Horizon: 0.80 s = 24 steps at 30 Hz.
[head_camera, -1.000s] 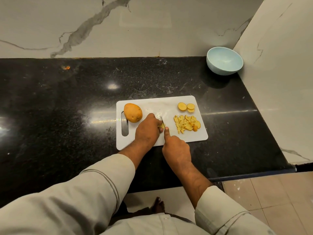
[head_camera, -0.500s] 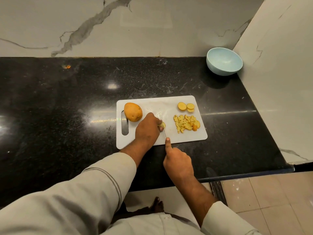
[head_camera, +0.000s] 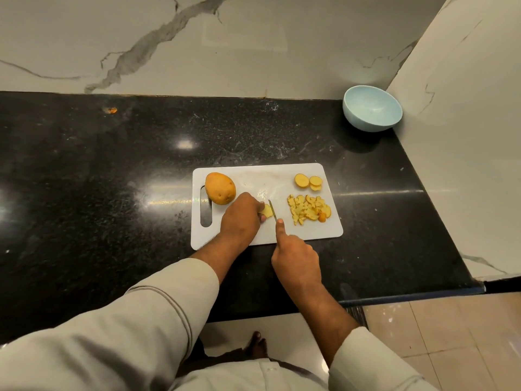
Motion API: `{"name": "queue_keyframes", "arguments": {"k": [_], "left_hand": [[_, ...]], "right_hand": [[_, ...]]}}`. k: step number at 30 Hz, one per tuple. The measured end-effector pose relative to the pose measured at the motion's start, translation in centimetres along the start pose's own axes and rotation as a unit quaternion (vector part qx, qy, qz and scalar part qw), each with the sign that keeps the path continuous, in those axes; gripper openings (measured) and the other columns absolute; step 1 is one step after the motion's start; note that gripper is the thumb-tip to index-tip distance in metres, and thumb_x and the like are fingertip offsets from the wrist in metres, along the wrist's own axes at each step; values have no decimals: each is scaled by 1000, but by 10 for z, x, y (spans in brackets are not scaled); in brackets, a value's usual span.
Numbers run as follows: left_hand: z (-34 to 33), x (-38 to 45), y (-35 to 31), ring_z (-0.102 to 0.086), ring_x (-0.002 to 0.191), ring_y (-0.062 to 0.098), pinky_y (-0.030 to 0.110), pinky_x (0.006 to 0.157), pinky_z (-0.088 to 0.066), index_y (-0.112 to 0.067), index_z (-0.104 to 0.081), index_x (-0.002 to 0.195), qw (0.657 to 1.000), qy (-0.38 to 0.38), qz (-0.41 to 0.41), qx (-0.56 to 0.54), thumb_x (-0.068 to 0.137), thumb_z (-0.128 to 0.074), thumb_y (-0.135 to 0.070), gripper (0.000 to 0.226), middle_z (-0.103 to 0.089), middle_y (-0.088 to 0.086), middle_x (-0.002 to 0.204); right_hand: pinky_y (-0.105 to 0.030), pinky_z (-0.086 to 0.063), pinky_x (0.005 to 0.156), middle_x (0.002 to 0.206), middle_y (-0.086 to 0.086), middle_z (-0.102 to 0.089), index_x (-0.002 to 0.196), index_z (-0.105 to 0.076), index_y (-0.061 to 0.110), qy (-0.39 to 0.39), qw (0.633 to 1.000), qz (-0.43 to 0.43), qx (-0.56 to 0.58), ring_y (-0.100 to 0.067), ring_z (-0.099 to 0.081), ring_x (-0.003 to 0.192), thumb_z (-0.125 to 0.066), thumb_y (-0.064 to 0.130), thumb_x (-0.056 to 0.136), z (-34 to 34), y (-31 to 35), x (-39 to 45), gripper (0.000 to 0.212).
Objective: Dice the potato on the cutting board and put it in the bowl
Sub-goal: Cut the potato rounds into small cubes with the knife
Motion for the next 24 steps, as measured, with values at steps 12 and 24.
{"name": "queue_keyframes", "arguments": {"k": [12, 24], "left_hand": [[10, 5, -22, -62, 84, 27, 32, 67, -47, -7, -69, 90, 994, 26, -35, 98, 87, -61, -14, 11, -63, 10, 90], [9, 9, -17, -65, 93, 25, 39, 82, -56, -10, -71, 106, 996, 21, -24, 88, 84, -71, -19, 24, -68, 8, 107]], "right_hand": [[-35, -41, 61, 100, -8, -58, 154, -4, 21, 40, 999, 6, -5, -25, -61, 85, -34, 18, 98, -10, 17, 25, 63], [-34, -39, 61, 98, -7, -59, 154, -7, 20, 48, 999, 11, -8, -23, -60, 81, -38, 19, 96, -17, 11, -10, 65]]}}
Point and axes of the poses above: each hand's wrist, its own x-axis towards the middle knuckle, its own z-axis out of the back of the hand, y = z × x, the point moved 6 cm from there along x, towards the middle knuckle
